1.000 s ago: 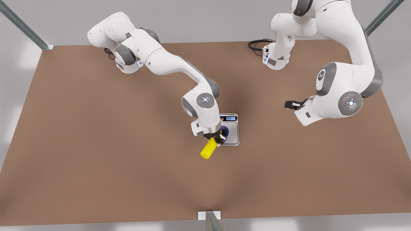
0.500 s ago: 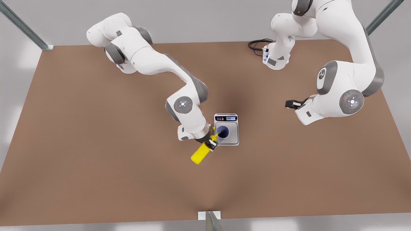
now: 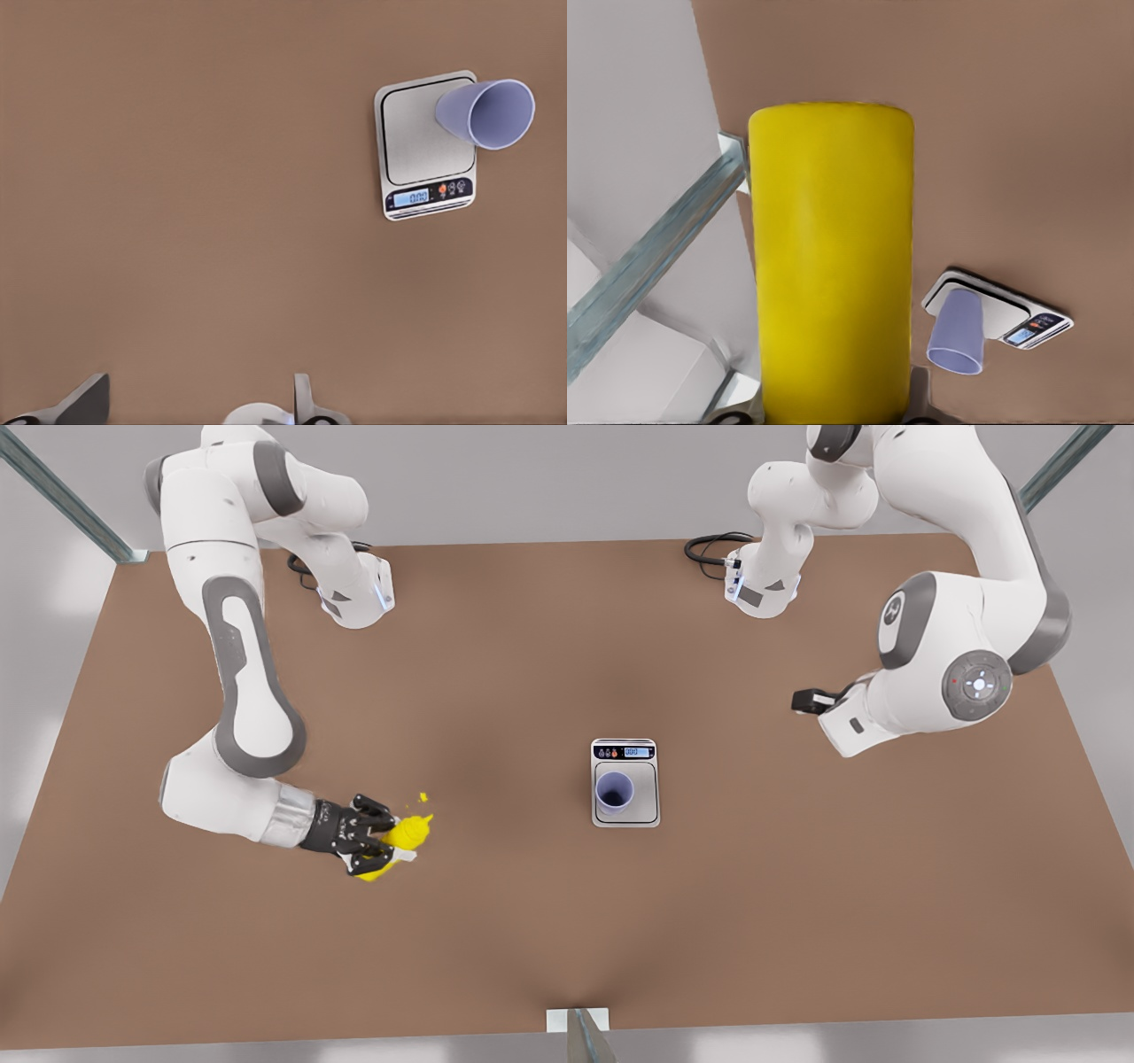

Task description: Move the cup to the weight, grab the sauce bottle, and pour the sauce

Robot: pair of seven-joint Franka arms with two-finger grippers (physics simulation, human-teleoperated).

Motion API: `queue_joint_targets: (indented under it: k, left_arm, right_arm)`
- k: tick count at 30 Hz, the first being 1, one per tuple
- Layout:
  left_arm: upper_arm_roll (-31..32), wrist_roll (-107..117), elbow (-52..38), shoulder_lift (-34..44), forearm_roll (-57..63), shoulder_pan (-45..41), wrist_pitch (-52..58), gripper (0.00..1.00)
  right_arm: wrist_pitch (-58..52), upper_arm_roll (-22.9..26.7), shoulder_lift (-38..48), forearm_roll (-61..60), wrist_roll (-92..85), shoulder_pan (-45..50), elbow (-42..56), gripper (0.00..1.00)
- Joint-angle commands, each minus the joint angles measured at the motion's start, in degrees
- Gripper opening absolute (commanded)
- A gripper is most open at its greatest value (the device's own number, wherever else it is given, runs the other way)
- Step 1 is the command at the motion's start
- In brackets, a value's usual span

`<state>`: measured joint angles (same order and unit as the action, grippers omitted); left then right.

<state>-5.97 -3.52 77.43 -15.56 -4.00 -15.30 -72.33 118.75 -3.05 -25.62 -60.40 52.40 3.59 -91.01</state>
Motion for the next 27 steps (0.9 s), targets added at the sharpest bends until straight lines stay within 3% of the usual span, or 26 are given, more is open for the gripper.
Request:
queue_joint_targets:
  k: [1,11,15,27]
  left_arm:
    - [0.0,-0.1,0.0,-0.1,0.0,0.0,0.0,1.0]
    - [-0.4,0.0,-0.1,-0.6,1.9,0.0,-0.1,1.0]
    - [-0.4,0.0,0.3,-0.7,1.7,0.0,0.1,1.0]
    - [-0.4,0.0,0.4,-0.8,1.8,0.0,0.3,1.0]
  right_arm:
    - [-3.3,0.1,0.5,2.7,1.7,-0.8,-0.7,0.39]
    - [-25.5,-1.7,1.6,-13.8,-13.8,-21.9,-17.6,0.39]
    - [-29.9,-2.5,-3.8,-15.1,-17.4,-28.0,-21.3,0.39]
    - [-33.1,-2.8,-17.4,-14.0,-26.4,-31.2,-22.6,0.4]
